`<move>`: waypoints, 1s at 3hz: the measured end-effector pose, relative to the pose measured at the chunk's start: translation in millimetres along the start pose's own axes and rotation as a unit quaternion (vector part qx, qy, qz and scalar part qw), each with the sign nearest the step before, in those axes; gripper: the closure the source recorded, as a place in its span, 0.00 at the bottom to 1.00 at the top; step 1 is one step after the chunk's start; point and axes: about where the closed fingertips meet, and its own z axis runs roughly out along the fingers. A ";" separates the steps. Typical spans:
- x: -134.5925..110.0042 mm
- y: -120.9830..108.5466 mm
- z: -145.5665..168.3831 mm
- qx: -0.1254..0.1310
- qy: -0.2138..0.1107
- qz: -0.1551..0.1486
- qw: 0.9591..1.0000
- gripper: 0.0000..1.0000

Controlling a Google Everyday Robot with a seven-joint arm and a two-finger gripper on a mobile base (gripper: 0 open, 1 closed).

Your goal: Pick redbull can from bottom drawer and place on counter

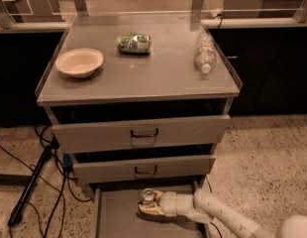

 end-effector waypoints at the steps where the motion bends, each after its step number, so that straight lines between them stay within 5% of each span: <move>1: -36.3 -3.9 -17.0 0.002 -0.009 -0.022 1.000 1.00; 3: -51.0 -3.3 -19.4 0.001 -0.008 -0.031 0.999 1.00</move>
Offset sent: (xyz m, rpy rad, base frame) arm 0.0040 -0.0073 0.0333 0.0080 -0.0391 0.0048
